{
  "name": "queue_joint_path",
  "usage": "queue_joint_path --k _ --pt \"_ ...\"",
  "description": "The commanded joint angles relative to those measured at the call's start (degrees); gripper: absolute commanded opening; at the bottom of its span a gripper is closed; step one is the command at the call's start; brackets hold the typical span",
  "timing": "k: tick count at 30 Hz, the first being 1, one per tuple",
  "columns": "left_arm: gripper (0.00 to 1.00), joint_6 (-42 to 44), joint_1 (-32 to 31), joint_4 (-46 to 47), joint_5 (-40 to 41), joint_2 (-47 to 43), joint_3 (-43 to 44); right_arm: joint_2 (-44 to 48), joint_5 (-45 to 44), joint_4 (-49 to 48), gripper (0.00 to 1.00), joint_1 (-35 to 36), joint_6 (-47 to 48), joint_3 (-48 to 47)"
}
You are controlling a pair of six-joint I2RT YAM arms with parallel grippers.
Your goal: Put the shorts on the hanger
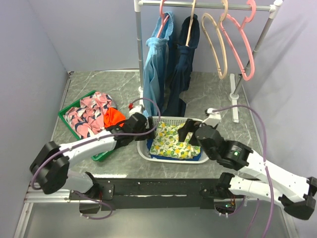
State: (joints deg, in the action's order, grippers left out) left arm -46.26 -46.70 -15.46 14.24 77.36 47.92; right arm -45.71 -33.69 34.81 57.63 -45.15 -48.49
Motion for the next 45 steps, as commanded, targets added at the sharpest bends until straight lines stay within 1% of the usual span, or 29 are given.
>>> queue_joint_path --k 1,5,9,14,22,28,35,38,41,45 --pt "0.96 0.9 -3.0 1.7 0.0 3.4 5.0 4.2 -1.2 2.6 1.0 -3.9 0.0 -0.6" --pt "0.96 -2.5 -7.6 4.4 -0.9 5.9 6.6 6.9 -1.9 4.7 1.0 -5.6 0.2 -1.3" --pt "0.96 -4.2 -10.6 7.1 -1.1 9.9 9.4 8.4 -2.5 6.2 1.0 -6.4 -0.2 -2.0" --pt "0.97 -4.2 -14.2 8.3 -1.4 18.0 16.8 8.4 -6.1 9.0 1.0 -7.1 -1.3 -4.9" --pt "0.96 -3.0 -16.8 10.3 -5.5 29.8 29.8 8.4 -11.3 12.0 1.0 -7.4 -0.3 -11.0" --pt "0.97 -2.1 -18.9 10.5 -7.3 34.5 36.2 8.1 -11.5 12.7 1.0 -7.9 -0.5 -12.0" --pt "0.96 -2.5 -21.1 13.3 -11.3 37.6 39.3 8.8 -11.5 13.6 1.0 -8.1 -1.2 -11.6" --pt "0.96 -3.2 -21.9 15.7 -13.7 38.7 39.8 9.0 -11.0 13.7 1.0 -8.1 -1.2 -11.9" --pt "0.96 -4.1 -22.3 20.3 -16.5 39.6 39.7 8.9 -10.6 13.5 1.0 -8.1 -1.1 -12.1" --pt "0.96 -4.7 -22.1 22.1 -15.1 37.7 37.0 8.2 -10.0 13.6 1.0 -8.1 -1.0 -12.5"
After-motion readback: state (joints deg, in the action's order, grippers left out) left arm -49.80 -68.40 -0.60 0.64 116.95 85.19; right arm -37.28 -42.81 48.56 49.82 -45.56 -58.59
